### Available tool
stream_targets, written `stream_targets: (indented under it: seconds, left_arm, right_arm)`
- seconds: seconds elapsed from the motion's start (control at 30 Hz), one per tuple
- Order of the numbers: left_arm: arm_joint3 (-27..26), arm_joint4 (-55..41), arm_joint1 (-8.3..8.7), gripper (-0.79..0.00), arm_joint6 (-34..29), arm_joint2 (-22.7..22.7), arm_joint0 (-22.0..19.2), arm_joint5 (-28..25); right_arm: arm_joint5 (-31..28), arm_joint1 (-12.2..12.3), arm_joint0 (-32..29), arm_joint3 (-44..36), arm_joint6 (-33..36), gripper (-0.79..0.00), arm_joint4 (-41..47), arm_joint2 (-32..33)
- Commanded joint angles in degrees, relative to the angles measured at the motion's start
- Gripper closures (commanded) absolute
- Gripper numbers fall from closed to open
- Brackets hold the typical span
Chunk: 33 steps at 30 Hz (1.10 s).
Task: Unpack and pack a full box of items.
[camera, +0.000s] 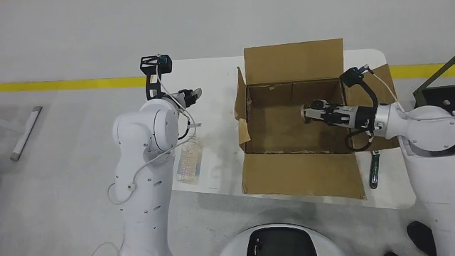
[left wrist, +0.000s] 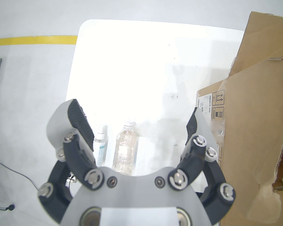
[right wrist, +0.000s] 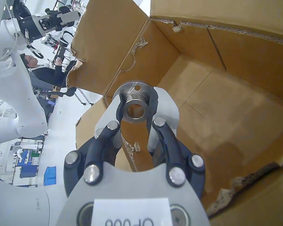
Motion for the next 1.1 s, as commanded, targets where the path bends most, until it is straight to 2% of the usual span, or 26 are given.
stream_targets:
  seconds: [0.0, 0.13, 0.3, 0.43, 0.57, 0.7, 0.9, 1.07]
  left_arm:
    - [0.0, 0.0, 0.0, -0.785, 0.0, 0.0, 0.0, 0.0]
    - [0.0, 0.0, 0.0, -0.785, 0.0, 0.0, 0.0, 0.0]
    - [0.0, 0.0, 0.0, -0.785, 0.0, 0.0, 0.0, 0.0]
    - [0.0, 0.0, 0.0, -0.785, 0.0, 0.0, 0.0, 0.0]
    - [0.0, 0.0, 0.0, -0.785, 0.0, 0.0, 0.0, 0.0]
    - [0.0, 0.0, 0.0, -0.785, 0.0, 0.0, 0.0, 0.0]
    - [0.0, 0.0, 0.0, -0.785, 0.0, 0.0, 0.0, 0.0]
    - [0.0, 0.0, 0.0, -0.785, 0.0, 0.0, 0.0, 0.0]
  right_arm:
    - [0.3, 0.1, -0.8, -0.9, -2.8, 0.0, 0.9, 0.3]
    - [-0.1, 0.8, -2.1, -3.6, -6.3, 0.0, 3.8, 5.1]
    - [-1.3, 2.3, -4.2, -8.3, -8.5, 0.0, 5.9, 16.1]
    - [-0.3, 3.6, -6.8, -11.6, -9.7, 0.0, -0.2, 25.8]
    - [3.8, 4.8, -10.1, -13.1, -9.2, 0.0, -12.1, 31.4]
    - [8.4, 5.5, -12.5, -12.4, -6.9, 0.0, -22.1, 30.5]
    - [11.7, 6.2, -14.7, -9.9, -2.2, 0.0, -34.9, 22.4]
    - [13.6, 6.6, -14.1, -8.3, -0.3, 0.0, -44.6, 15.8]
